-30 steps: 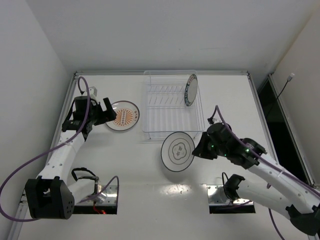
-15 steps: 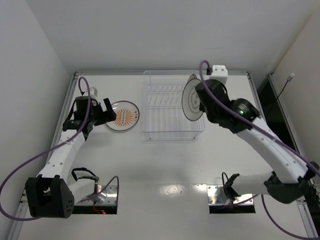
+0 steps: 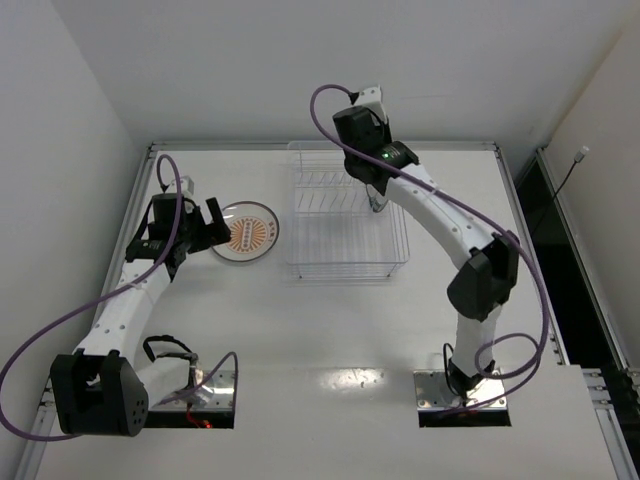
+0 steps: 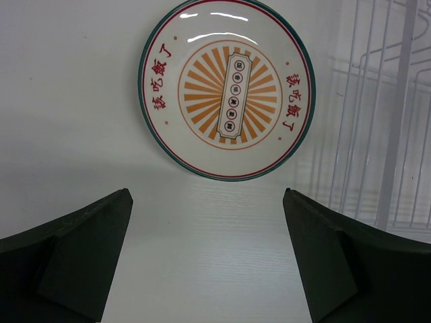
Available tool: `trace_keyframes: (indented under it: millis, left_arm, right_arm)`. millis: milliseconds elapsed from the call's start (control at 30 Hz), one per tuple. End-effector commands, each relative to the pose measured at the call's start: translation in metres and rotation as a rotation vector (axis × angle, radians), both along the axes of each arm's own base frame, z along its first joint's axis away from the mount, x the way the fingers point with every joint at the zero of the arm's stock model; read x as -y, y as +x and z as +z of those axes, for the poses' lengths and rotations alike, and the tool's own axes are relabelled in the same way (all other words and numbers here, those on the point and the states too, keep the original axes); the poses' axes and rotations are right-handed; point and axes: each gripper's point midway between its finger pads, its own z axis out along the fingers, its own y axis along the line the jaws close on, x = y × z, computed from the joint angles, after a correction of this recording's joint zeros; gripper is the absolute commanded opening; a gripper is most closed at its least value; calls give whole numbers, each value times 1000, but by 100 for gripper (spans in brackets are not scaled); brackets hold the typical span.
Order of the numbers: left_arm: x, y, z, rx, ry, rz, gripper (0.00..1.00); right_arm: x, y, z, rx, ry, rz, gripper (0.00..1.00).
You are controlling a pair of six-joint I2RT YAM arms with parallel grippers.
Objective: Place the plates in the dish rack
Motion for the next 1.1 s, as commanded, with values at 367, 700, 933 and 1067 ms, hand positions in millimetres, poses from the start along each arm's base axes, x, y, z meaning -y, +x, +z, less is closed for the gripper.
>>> trace_keyframes:
  millis: [367, 700, 933, 1067]
  left_arm:
    - [-3, 10, 9, 11, 8, 27, 93]
    - [-3, 11, 0, -18, 10, 27, 93]
    - [-4, 10, -5, -36, 9, 40, 93]
    - [-5, 12, -14, -65, 1, 60, 93]
  right_arm:
    - [14, 57, -25, 45, -87, -33, 0]
    - [-4, 82, -92, -93, -76, 53, 0]
    - [-8, 70, -121, -184, 1, 74, 8]
    - [-10, 57, -109, -205, 54, 99, 48]
